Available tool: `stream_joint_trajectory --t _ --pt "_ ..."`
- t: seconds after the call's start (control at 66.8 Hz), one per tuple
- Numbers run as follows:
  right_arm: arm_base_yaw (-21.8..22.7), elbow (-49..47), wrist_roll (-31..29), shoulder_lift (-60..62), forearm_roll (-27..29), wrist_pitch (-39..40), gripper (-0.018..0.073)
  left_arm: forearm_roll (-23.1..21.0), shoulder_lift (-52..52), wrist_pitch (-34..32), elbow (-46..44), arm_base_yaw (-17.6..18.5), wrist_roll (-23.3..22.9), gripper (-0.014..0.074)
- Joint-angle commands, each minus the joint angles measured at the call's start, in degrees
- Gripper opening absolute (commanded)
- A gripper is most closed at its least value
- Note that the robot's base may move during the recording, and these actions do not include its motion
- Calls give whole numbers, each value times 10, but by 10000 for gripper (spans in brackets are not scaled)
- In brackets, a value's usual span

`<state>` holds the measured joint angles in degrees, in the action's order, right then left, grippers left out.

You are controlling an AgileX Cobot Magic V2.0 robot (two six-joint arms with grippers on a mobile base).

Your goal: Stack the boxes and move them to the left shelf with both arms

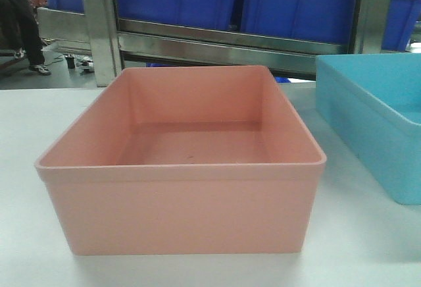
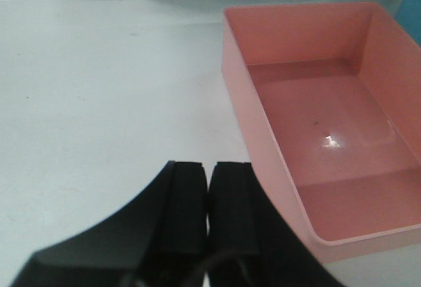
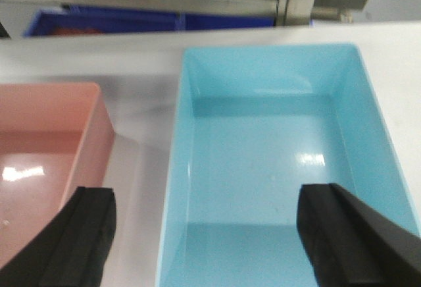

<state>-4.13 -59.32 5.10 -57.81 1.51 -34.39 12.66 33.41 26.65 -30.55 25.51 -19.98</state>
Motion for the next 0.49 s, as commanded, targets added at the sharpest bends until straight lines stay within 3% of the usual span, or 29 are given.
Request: stream_joint_trajectory --t 0.0,0.12,0.24,0.479 --pt "20 -92 -3 -46 -9 -52 613 6 -1 -44 -16 -1 2 -10" --pt "93 -199 -19 -141 -9 -155 613 6 -1 -44 -16 -1 2 -10" --pt "173 -280 -98 -218 -8 -217 613 20 -1 -44 -16 -1 2 -10" --pt "218 -328 -217 -350 -7 -167 613 31 -1 -44 -16 -1 2 -10"
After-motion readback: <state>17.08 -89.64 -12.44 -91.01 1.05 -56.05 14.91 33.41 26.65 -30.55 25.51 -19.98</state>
